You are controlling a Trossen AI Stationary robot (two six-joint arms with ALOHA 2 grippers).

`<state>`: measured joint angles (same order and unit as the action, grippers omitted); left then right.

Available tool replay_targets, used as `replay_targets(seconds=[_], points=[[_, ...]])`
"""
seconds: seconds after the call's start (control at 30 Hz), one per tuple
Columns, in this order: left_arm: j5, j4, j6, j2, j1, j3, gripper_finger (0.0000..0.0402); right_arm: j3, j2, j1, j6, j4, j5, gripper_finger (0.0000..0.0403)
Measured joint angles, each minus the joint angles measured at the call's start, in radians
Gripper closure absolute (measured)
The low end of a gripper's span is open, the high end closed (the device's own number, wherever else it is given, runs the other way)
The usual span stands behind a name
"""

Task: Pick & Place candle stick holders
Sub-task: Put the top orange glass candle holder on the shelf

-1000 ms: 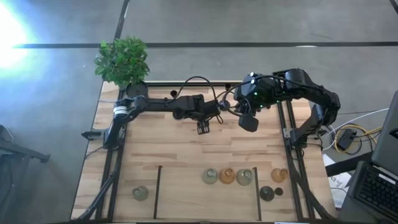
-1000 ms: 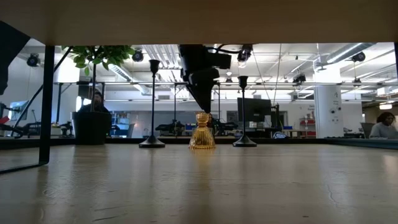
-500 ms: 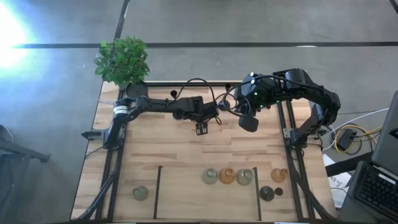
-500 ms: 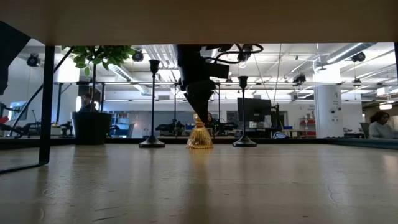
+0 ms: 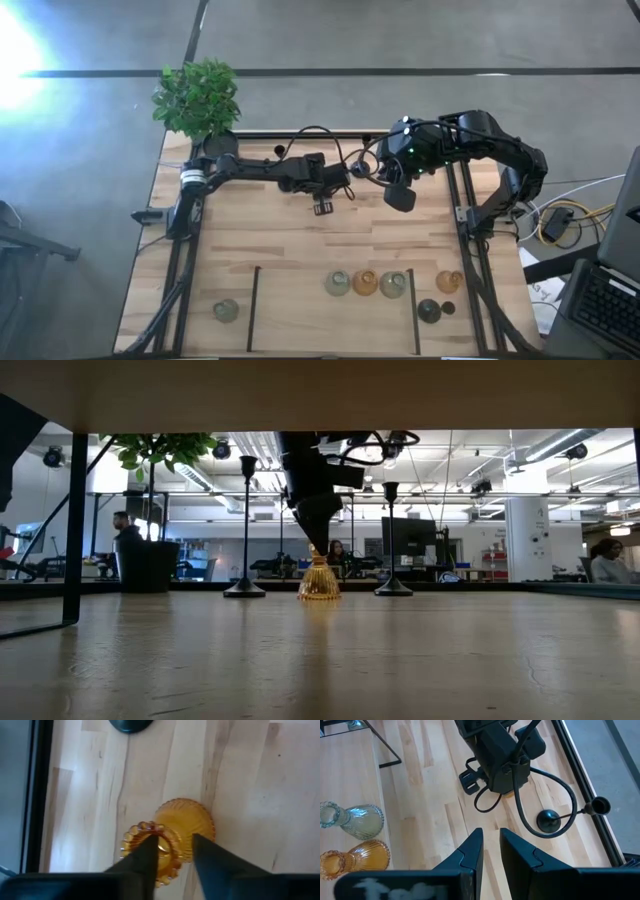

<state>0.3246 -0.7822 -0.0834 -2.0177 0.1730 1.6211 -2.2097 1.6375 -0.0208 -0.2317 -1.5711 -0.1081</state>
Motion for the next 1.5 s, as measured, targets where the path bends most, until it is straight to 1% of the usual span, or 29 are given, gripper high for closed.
replay_targets(seconds=[0.1,0.3,0.5,0.6,0.73,0.8,0.93,1.0,1.13,1.3,1.43,1.5], points=[[-0.006,-0.008,0.007,0.005,0.0,0.0,0.0366,0.0,0.0,0.0,0.0,0.0,0.0,0.0346],[-0.009,-0.025,0.007,0.008,-0.002,0.013,0.0367,0.0,0.0,0.001,0.0,0.0,0.0,0.0346],[-0.063,-0.128,0.004,0.014,-0.01,0.068,0.0367,0.0,0.0,0.001,0.0,0.0,0.0,0.0346],[-0.092,-0.174,-0.011,0.044,-0.014,0.099,0.0367,0.0,0.0,0.001,0.0,0.0,0.0,0.0346],[-0.1,-0.252,-0.047,0.086,-0.025,0.14,0.0367,0.0,0.0,0.001,0.002,0.0,0.0,0.0346],[-0.132,-0.29,-0.055,0.112,-0.033,0.152,0.0367,0.0,0.0,0.001,0.003,0.0,0.0,0.0346],[-0.246,-0.364,-0.072,0.196,-0.051,0.167,0.0367,0.001,0.0,0.001,0.007,0.0,-0.006,0.0346],[-0.271,-0.392,-0.097,0.246,-0.074,0.166,0.0367,0.001,0.0,0.001,0.008,0.0,-0.024,0.0346],[-0.282,-0.495,-0.161,0.335,-0.135,0.172,0.0367,0.001,0.0,0.0,0.023,0.0,-0.045,0.0346],[-0.308,-0.582,-0.279,0.421,-0.239,0.198,0.0367,0.0,0.0,-0.006,0.039,0.01,-0.052,0.0346],[-0.356,-0.588,-0.413,0.459,-0.324,0.2,0.0367,0.001,0.0,-0.013,0.05,0.016,-0.054,0.0346],[-0.356,-0.588,-0.456,0.467,-0.361,0.2,0.0367,0.0,0.0,-0.016,0.052,0.019,-0.055,0.0346]])
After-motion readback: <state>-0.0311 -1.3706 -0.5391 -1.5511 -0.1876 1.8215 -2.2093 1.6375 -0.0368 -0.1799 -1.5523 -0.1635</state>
